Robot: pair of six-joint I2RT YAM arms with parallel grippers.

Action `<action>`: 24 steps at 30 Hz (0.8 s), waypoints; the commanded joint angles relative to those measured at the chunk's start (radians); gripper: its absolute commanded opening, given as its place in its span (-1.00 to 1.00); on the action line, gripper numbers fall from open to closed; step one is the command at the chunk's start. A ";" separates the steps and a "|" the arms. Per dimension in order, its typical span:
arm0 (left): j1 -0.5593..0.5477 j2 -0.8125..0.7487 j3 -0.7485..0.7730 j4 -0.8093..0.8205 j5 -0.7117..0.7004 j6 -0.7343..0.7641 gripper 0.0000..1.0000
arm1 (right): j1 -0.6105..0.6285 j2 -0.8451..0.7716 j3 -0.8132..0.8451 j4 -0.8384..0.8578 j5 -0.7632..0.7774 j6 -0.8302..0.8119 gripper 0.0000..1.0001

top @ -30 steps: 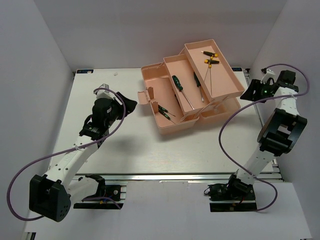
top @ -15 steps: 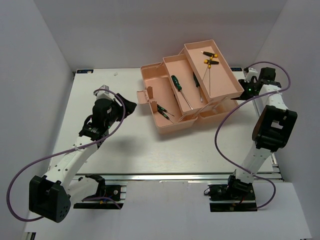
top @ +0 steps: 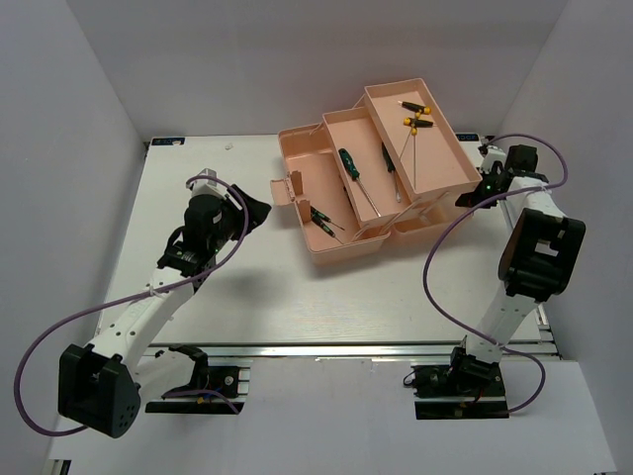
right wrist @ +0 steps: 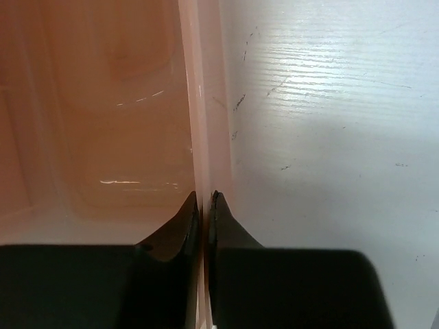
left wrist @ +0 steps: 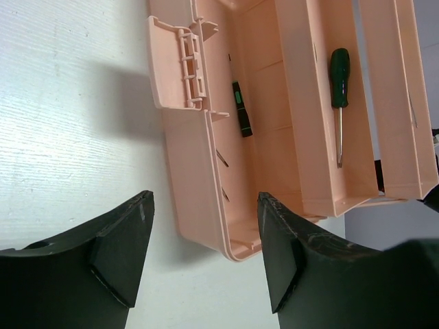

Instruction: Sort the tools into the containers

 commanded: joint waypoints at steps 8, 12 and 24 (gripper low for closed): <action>0.001 0.061 0.112 0.049 0.079 0.025 0.40 | 0.035 -0.292 0.001 0.189 0.152 0.018 -1.00; 0.002 0.125 0.193 0.072 0.137 0.039 0.38 | 0.081 -0.369 0.028 0.255 0.250 -0.025 -1.00; -0.004 0.398 0.523 0.260 0.316 -0.091 0.39 | 0.377 -0.524 0.009 0.530 0.557 -0.332 -1.00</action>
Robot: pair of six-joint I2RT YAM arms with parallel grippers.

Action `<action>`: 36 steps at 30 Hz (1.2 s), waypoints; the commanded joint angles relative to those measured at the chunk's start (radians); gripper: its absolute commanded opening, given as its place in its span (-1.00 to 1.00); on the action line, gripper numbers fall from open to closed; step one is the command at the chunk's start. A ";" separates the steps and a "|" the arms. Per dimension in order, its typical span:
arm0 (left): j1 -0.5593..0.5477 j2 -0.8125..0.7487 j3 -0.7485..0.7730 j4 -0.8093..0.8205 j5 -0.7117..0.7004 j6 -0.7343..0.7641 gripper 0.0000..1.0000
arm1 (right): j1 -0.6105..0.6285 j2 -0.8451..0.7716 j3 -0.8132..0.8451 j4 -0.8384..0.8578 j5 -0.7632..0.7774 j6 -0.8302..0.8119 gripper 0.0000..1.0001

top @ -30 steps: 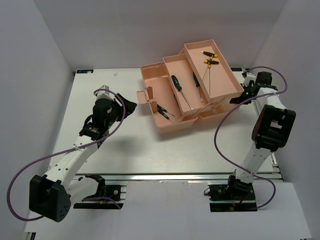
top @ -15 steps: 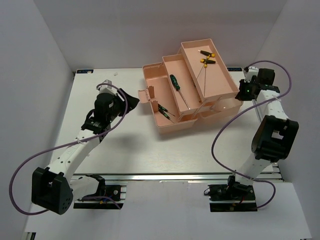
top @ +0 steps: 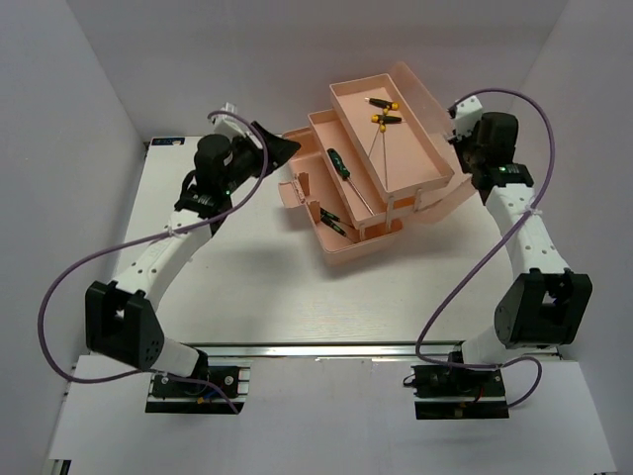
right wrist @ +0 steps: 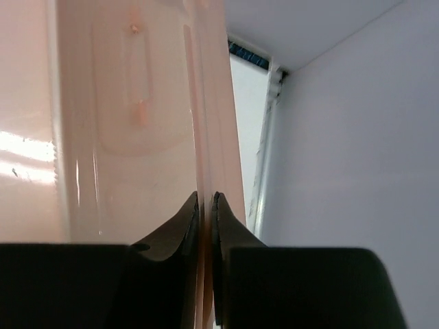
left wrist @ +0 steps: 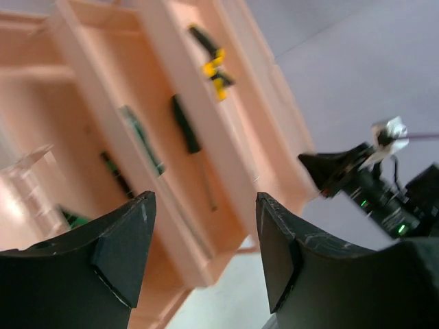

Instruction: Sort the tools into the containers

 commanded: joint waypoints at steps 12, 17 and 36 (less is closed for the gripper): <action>-0.061 0.582 0.705 0.005 0.072 -0.248 0.44 | 0.439 -0.230 -0.113 0.580 0.217 -0.372 -1.00; -0.068 0.686 0.779 0.068 0.051 -0.320 0.50 | 0.534 -0.262 -0.182 0.623 0.243 -0.434 -1.00; -0.071 0.378 0.350 0.201 -0.024 -0.322 0.02 | 0.556 -0.216 -0.162 0.669 0.277 -0.439 -1.00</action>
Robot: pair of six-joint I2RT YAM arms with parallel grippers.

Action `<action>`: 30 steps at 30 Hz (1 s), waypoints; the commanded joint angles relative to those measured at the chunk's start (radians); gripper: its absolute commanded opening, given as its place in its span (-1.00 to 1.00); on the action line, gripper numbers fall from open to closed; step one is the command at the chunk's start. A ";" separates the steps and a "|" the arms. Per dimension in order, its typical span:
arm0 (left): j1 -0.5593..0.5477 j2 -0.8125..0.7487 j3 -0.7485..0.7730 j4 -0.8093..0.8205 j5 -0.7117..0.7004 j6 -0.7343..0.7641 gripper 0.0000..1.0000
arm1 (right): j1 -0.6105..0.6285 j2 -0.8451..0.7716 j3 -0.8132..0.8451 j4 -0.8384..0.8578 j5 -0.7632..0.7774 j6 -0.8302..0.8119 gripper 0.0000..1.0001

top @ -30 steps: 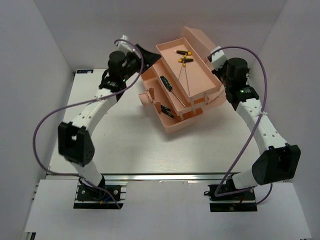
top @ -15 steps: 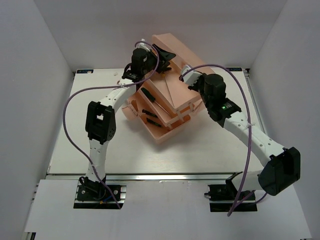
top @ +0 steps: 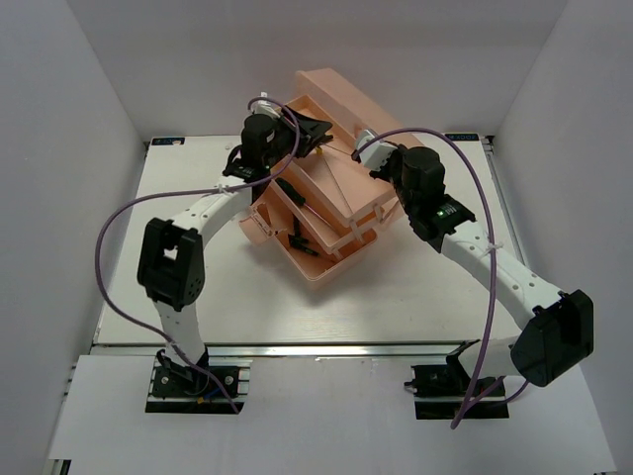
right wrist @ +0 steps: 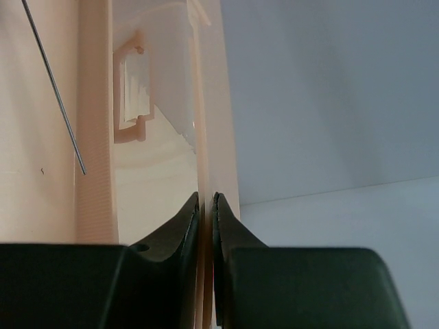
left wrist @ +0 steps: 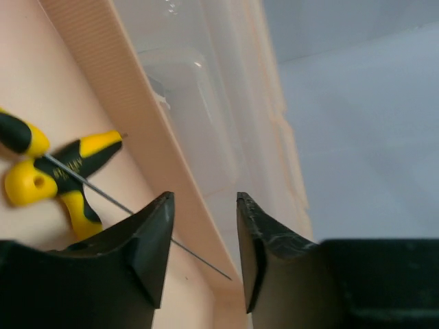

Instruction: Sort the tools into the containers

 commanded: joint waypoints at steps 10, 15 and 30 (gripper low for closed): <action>-0.002 -0.172 -0.063 0.111 0.003 0.035 0.37 | 0.004 -0.054 0.058 0.286 -0.040 0.011 -1.00; -0.002 -0.065 0.064 0.047 0.004 0.043 0.43 | 0.007 -0.080 0.041 0.286 -0.048 0.004 -1.00; -0.039 0.198 0.437 -0.036 -0.026 0.046 0.26 | 0.036 -0.134 -0.026 0.287 -0.071 -0.011 -1.00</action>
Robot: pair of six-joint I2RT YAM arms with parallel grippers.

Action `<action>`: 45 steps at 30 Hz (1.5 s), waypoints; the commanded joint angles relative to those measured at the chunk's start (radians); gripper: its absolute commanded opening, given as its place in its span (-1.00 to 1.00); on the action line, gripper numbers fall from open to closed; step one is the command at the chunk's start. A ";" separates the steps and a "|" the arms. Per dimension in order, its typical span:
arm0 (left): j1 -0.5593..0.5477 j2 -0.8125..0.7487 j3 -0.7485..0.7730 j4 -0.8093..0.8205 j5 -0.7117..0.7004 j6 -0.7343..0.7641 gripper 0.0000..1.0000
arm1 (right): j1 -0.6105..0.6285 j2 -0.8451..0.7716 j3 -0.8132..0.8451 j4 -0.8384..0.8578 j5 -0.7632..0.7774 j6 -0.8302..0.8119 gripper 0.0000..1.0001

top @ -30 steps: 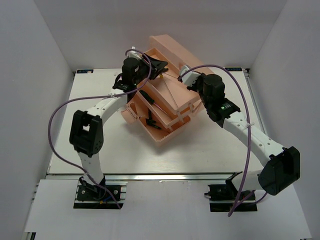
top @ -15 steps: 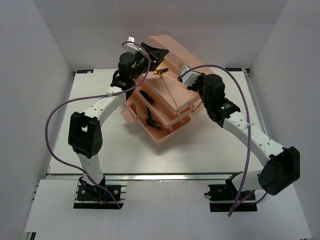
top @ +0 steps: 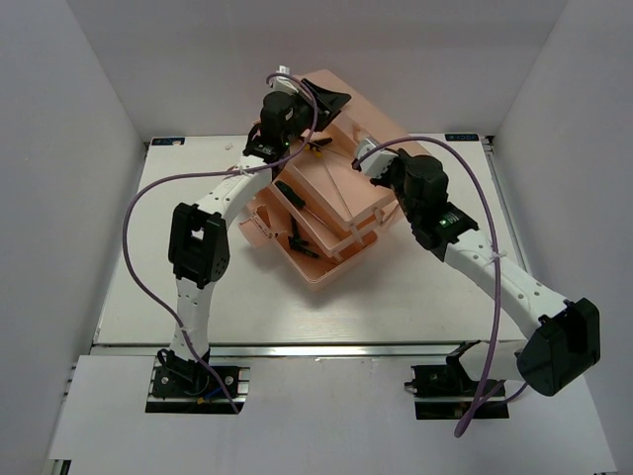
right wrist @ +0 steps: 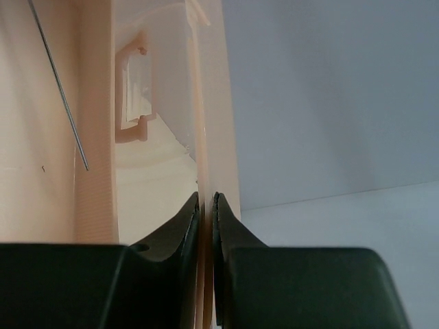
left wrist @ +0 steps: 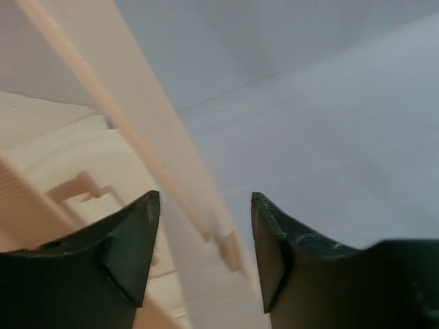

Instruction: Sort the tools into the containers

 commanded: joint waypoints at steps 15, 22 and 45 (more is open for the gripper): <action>0.010 -0.085 0.000 -0.027 -0.029 -0.008 -1.00 | 0.005 -0.217 0.090 0.001 -0.403 0.098 0.44; 0.033 -0.103 -0.023 0.020 0.021 -0.056 -1.00 | -0.004 -0.331 0.058 -0.467 -1.023 -0.231 0.46; 0.095 -0.476 -0.593 0.236 0.073 -0.114 -1.00 | 0.223 -0.051 -0.016 -0.921 -0.936 -0.560 -0.09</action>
